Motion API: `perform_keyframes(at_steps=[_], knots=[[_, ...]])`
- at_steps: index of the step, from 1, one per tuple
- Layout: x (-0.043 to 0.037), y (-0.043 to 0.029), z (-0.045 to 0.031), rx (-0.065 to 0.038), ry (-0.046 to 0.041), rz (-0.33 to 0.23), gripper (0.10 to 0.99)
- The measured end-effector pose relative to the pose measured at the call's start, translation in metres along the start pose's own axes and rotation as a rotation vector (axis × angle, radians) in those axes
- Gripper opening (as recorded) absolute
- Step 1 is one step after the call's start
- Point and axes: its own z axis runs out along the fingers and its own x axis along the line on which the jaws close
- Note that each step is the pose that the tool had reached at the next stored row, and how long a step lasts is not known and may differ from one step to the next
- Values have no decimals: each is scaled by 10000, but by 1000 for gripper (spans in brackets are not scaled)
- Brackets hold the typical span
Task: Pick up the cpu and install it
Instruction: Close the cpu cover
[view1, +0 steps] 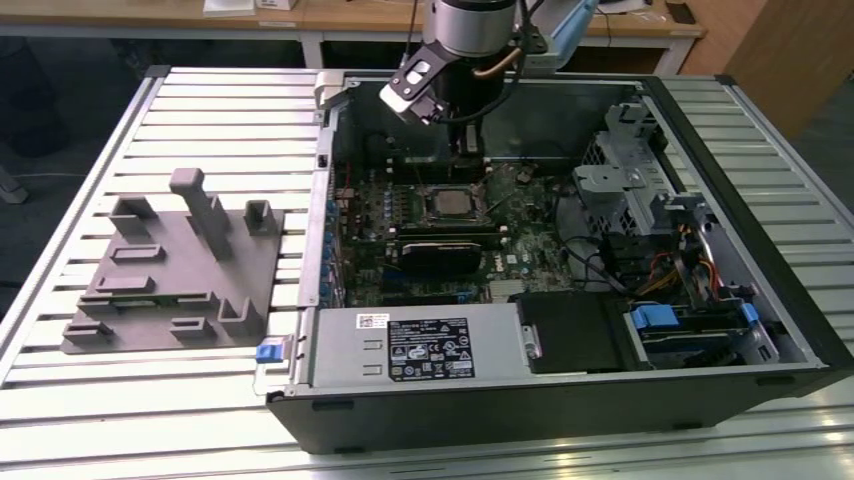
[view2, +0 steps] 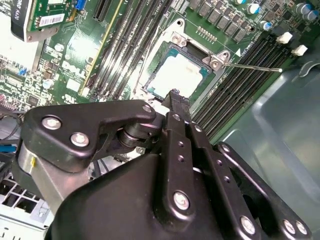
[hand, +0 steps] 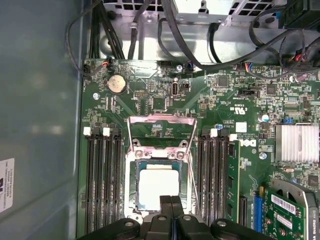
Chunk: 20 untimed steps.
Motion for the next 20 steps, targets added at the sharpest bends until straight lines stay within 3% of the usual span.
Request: perform_keyframes(at_steps=[4,9,13,20], knots=[[-3,1,-28,1,3,0,106],[-5,5,-148,1,10,0,106],[-5,13,-157,0,15,-2,106],[-5,93,-169,10,26,1,106]])
